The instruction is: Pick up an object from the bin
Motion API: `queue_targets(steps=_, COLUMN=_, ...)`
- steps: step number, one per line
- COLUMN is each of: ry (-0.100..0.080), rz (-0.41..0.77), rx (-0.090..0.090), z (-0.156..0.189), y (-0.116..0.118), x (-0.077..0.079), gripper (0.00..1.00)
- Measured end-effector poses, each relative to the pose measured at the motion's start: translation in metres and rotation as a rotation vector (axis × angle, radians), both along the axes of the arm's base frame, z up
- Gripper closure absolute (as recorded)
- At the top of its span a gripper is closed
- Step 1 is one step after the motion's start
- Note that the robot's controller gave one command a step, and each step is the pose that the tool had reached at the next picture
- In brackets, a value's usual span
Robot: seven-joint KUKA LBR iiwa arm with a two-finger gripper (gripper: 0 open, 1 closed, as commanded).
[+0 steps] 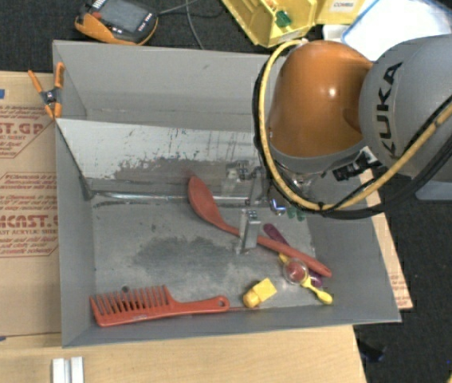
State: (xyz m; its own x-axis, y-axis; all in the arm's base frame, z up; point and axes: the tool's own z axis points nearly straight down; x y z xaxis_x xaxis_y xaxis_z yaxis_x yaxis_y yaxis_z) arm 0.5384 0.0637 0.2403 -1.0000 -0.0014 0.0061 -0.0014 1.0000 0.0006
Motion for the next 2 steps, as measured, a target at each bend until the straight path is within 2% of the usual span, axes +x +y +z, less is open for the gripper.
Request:
queue_targets(steps=1, ry=-0.008, rz=-0.001, rx=0.001, z=0.004, y=0.000, x=0.002, gripper=0.00)
queue_targets(steps=2, ry=-0.013, rz=-0.072, rx=0.002, z=-0.137, y=-0.021, x=0.037, gripper=0.00)
